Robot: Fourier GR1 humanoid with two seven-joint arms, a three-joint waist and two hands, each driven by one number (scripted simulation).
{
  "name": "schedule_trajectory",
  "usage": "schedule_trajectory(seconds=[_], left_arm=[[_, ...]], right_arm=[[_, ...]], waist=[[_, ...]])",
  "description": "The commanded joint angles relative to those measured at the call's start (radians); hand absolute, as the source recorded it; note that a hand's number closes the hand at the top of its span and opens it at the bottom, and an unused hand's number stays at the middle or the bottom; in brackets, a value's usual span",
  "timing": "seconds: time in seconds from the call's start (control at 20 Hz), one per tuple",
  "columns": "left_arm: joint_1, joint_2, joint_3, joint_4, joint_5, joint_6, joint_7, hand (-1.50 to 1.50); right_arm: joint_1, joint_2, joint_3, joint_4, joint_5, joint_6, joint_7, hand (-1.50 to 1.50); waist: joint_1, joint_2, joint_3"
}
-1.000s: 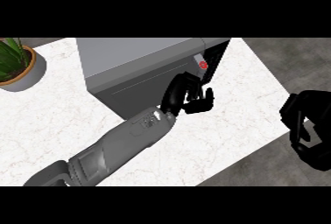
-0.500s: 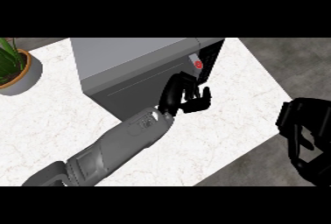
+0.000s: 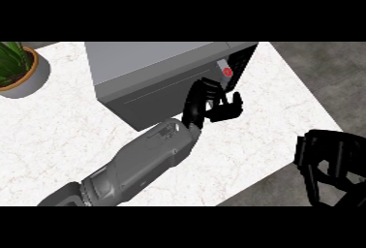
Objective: Pick up the milk, place it into the microwave and close the microwave
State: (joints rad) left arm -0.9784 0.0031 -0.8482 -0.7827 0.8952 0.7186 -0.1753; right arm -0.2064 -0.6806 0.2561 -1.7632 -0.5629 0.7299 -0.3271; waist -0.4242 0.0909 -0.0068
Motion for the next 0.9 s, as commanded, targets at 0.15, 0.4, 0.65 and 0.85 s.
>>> schedule_trajectory(seconds=[0.15, 0.4, 0.65, 0.85], left_arm=[[0.026, -0.003, 0.182, -0.002, 0.182, -0.102, -0.033, 1.5], [0.058, -0.003, 0.178, 0.024, 0.241, -0.201, -0.072, 1.5], [0.086, 0.018, 0.163, 0.062, 0.287, -0.302, -0.098, 1.5], [0.114, 0.031, 0.144, 0.084, 0.312, -0.38, -0.13, 1.5]], right_arm=[[0.073, 0.026, 0.061, -0.063, -0.017, 0.002, 0.008, 1.5], [0.135, 0.05, 0.091, -0.118, -0.008, -0.039, 0.02, 1.5], [0.188, 0.072, 0.108, -0.179, 0.009, -0.085, 0.022, 1.5], [0.239, 0.093, 0.136, -0.223, 0.027, -0.121, 0.029, 1.5]], waist=[[0.061, -0.001, -0.006], [0.085, -0.008, -0.004], [0.109, -0.012, -0.003], [0.125, -0.009, -0.003]])
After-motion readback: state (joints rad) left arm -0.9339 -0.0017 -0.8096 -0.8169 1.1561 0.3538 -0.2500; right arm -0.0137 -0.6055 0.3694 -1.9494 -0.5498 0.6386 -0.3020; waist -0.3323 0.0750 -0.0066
